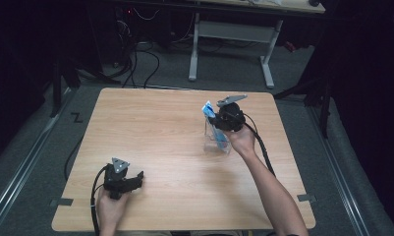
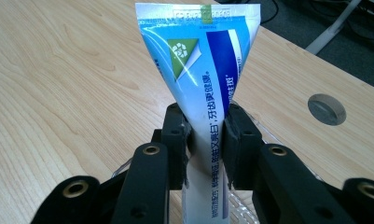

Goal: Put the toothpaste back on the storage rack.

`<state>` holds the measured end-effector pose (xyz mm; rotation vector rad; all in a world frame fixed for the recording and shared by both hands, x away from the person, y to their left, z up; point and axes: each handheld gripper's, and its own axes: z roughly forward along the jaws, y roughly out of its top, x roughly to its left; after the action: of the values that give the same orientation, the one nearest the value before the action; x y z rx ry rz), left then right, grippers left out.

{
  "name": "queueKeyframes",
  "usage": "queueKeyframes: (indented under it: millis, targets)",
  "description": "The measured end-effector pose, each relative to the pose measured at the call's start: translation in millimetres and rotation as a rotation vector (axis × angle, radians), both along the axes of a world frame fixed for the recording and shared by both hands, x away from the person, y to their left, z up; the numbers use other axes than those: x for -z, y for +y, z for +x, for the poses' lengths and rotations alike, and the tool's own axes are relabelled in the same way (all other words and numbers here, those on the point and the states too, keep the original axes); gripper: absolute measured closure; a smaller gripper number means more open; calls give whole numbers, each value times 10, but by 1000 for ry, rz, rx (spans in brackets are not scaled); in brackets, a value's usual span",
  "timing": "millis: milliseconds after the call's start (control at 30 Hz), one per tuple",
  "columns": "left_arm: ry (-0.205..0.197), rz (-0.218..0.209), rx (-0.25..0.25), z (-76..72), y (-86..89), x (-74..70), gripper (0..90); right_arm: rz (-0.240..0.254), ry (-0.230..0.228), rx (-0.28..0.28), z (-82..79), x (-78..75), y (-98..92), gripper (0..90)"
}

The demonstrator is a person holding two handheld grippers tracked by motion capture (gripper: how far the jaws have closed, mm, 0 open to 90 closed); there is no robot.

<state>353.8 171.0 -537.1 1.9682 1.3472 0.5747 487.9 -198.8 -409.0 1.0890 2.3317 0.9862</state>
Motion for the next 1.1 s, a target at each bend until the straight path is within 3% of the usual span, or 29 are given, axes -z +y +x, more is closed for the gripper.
queueKeyframes:
  millis: [367,733,1100]
  targets:
    - [0,0,0,0,0,0,222,30,3,6,8,23,-12,701]
    - [0,0,0,0,0,0,221,68,17,5,-19,24,-81,546]
    - [0,1,0,0,0,0,222,92,0,-16,-97,-66,-137,514]
